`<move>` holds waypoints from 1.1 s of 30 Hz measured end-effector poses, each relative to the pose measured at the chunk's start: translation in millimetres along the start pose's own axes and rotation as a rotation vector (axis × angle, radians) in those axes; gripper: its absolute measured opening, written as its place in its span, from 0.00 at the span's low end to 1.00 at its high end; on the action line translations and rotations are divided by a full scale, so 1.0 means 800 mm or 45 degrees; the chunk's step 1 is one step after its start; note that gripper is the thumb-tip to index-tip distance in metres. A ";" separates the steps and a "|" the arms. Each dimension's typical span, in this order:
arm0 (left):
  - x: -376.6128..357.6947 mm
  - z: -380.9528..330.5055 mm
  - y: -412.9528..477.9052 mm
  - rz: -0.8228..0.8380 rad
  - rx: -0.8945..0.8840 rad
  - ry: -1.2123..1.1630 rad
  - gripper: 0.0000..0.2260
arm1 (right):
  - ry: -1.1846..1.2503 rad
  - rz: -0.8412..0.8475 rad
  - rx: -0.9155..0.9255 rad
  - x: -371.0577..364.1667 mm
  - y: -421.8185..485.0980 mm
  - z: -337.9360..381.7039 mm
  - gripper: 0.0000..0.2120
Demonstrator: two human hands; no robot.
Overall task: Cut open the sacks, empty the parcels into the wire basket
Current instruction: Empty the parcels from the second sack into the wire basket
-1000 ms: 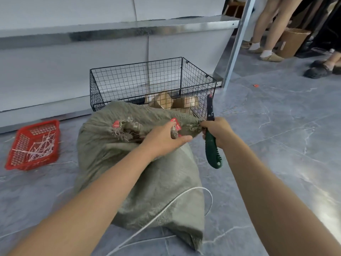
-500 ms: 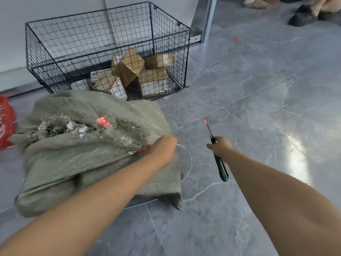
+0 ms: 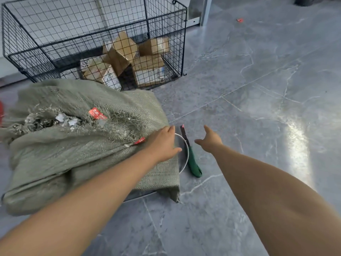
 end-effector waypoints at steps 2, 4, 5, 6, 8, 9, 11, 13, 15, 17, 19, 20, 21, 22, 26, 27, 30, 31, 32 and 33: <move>0.001 0.000 -0.003 0.026 -0.020 0.049 0.37 | -0.013 0.002 0.022 0.002 -0.002 0.001 0.37; 0.006 0.003 -0.005 0.028 -0.028 0.059 0.38 | 0.002 -0.006 0.063 0.004 -0.004 0.007 0.37; 0.010 0.005 -0.007 0.021 -0.031 0.060 0.37 | 0.013 -0.012 0.091 0.005 -0.004 0.014 0.36; 0.015 0.008 -0.011 0.010 -0.034 0.060 0.35 | 0.021 -0.020 0.127 0.007 -0.004 0.024 0.35; 0.027 0.014 -0.020 -0.026 -0.056 0.045 0.31 | 0.075 -0.050 0.195 0.012 -0.004 0.053 0.31; 0.033 0.018 -0.027 -0.048 -0.069 0.025 0.29 | 0.135 -0.069 0.224 0.015 -0.004 0.071 0.29; 0.047 0.030 -0.042 -0.100 -0.078 -0.024 0.25 | 0.244 -0.102 0.301 0.018 -0.007 0.114 0.26; 0.063 0.048 -0.059 -0.163 -0.079 -0.054 0.24 | 0.259 -0.110 0.417 0.016 -0.009 0.161 0.25; 0.078 0.072 -0.077 -0.238 -0.079 -0.081 0.24 | 0.225 -0.078 0.558 0.005 -0.012 0.211 0.25; 0.090 0.099 -0.097 -0.320 -0.063 -0.091 0.25 | 0.163 -0.032 0.695 -0.010 -0.017 0.260 0.25; 0.097 0.129 -0.115 -0.399 -0.031 -0.094 0.25 | 0.039 0.011 0.825 -0.032 -0.019 0.305 0.26; 0.098 0.146 -0.123 -0.440 0.000 -0.106 0.25 | -0.049 0.031 0.879 -0.046 -0.020 0.326 0.26; 0.097 0.166 -0.130 -0.480 0.051 -0.115 0.26 | -0.142 0.050 0.929 -0.062 -0.021 0.344 0.27; 0.096 0.186 -0.137 -0.512 0.128 -0.122 0.26 | -0.226 0.064 0.977 -0.079 -0.023 0.361 0.27; 0.075 0.270 -0.167 -0.431 0.603 -0.062 0.37 | -0.410 0.026 1.063 -0.137 -0.036 0.417 0.39; 0.069 0.288 -0.176 -0.368 0.717 -0.046 0.42 | -0.454 -0.031 1.077 -0.146 -0.043 0.429 0.43; 0.054 0.331 -0.198 -0.207 1.056 -0.282 0.51 | -0.782 -0.158 1.145 -0.170 -0.063 0.463 0.45; 0.052 0.342 -0.202 -0.160 1.133 -0.373 0.48 | -0.904 -0.194 1.149 -0.178 -0.068 0.470 0.42; 0.050 0.353 -0.204 -0.121 1.175 -0.410 0.39 | -0.990 -0.245 1.137 -0.184 -0.072 0.478 0.38; 0.049 0.360 -0.204 -0.106 1.171 -0.405 0.29 | -1.040 -0.309 1.121 -0.186 -0.074 0.484 0.33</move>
Point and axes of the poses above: each hand's wrist, its own y-axis towards the middle knuckle, its own x-axis out of the back of the hand, z = x × y, the point moved 2 cm from there along y, towards the middle knuckle, and after that the axes turned 6 degrees about x, right-handed, at the moved point
